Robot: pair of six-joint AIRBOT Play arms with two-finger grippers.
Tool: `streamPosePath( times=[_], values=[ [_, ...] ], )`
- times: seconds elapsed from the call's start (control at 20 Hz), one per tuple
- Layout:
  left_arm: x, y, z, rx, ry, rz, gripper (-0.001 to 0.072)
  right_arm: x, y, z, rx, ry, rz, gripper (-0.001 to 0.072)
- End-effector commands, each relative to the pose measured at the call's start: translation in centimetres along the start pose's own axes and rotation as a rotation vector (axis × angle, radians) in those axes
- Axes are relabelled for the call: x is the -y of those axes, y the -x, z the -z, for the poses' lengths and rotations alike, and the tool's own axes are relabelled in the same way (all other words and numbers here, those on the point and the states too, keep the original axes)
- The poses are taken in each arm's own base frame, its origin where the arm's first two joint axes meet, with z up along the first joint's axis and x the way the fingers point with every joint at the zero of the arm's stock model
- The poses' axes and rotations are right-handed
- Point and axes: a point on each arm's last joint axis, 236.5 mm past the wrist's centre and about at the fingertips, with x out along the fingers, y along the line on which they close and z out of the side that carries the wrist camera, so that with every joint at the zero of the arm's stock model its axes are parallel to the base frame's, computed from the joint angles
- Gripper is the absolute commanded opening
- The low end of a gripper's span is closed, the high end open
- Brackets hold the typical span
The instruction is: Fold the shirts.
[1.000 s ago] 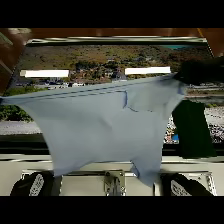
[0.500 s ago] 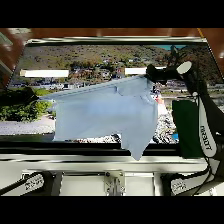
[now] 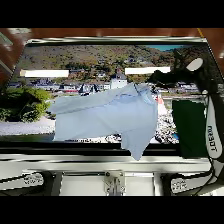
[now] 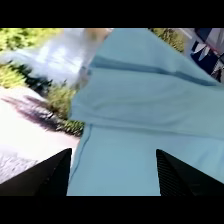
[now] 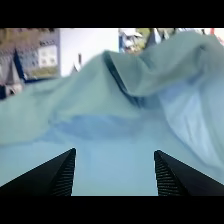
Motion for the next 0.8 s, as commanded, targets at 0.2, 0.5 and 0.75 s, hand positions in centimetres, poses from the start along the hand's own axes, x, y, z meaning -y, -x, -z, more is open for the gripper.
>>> streamPosePath(
  times=[0.2, 0.5, 0.75],
  values=[
    [-8.1, -1.1, 15.7, -0.464, 0.170, -0.028, 0.0613, 10.9, 7.6, 13.9, -0.416, -0.184, 0.167, 0.0602],
    [-6.1, -7.3, 18.3, -0.340, 0.304, 0.146, 0.0612, 10.8, 3.2, 17.1, -0.414, -0.302, 0.073, 0.0602],
    [-5.4, -8.3, 18.2, -0.330, 0.300, 0.156, 0.0593, 11.2, 2.7, 16.7, -0.387, -0.290, 0.085, 0.0602]
  ],
)
